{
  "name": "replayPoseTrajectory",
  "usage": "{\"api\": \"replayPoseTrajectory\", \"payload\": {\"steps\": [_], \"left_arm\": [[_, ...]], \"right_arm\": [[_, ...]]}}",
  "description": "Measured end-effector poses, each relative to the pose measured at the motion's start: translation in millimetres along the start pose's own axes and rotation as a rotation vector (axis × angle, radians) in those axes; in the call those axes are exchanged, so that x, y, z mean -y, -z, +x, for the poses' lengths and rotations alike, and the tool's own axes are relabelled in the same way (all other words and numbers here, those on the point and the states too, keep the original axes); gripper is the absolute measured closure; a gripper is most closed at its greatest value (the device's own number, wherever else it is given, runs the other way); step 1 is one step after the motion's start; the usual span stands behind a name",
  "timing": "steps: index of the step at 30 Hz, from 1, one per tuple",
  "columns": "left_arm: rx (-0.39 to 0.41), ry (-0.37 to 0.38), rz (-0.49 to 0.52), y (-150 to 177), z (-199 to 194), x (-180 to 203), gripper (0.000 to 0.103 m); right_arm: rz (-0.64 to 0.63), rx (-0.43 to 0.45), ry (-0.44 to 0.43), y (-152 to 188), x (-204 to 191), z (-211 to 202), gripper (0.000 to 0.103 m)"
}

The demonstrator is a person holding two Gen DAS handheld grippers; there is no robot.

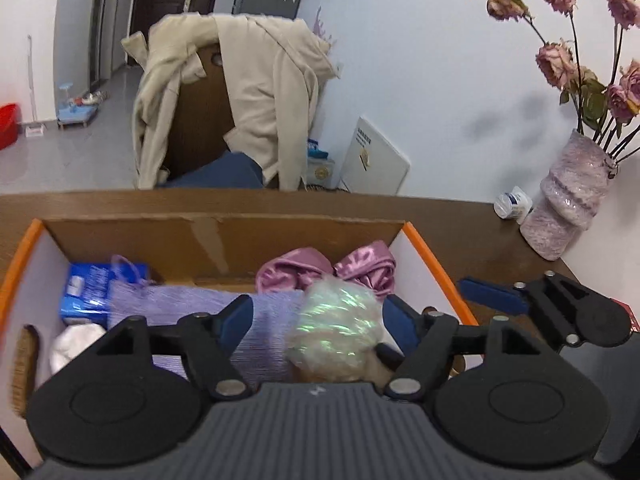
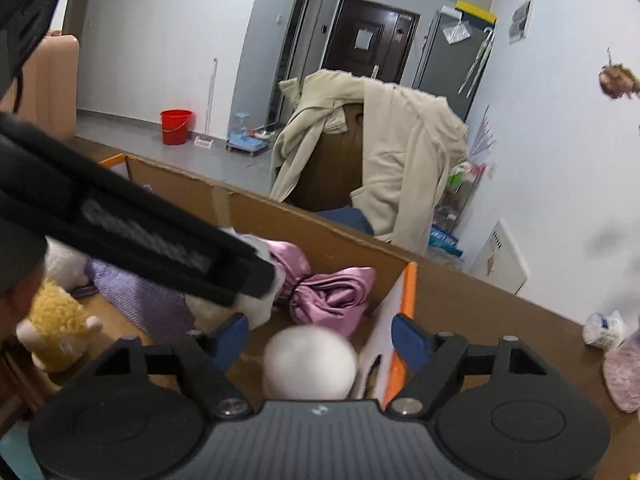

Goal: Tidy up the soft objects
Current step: 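Carry plastic bundle with left gripper into box while right carries sponge there, release both, then withdraw both grippers from the box toward the pink sponge block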

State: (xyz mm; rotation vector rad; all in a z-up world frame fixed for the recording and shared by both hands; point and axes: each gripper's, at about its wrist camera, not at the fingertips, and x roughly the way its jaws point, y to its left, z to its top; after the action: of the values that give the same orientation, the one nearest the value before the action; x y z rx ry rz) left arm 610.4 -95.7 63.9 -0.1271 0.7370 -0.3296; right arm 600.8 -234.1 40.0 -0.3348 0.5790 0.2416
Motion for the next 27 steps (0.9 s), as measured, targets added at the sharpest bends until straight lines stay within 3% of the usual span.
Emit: {"api": "replayPoseTrajectory", "payload": {"steps": [5, 10, 13, 18, 23, 27], "left_arm": [[0.083, -0.010, 0.044, -7, -65, 1, 0.025], [0.176, -0.057, 0.067, 8, -152, -1, 0.019], [0.240, -0.084, 0.084, 37, -209, -2, 0.014], [0.301, -0.103, 0.111, 104, -284, -3, 0.005], [0.345, -0.167, 0.159, 183, -323, 2, 0.002], [0.355, -0.158, 0.126, 241, -340, 2, 0.000]], "right_arm": [[0.000, 0.047, 0.023, -4, 13, -44, 0.025], [0.047, 0.121, 0.025, -7, 34, -118, 0.023], [0.071, 0.177, 0.037, 6, 40, -167, 0.016], [0.118, 0.232, -0.016, 50, 27, -241, 0.015], [0.152, 0.257, -0.102, 107, -3, -295, 0.009], [0.259, 0.225, -0.136, 151, -27, -316, 0.009]]}}
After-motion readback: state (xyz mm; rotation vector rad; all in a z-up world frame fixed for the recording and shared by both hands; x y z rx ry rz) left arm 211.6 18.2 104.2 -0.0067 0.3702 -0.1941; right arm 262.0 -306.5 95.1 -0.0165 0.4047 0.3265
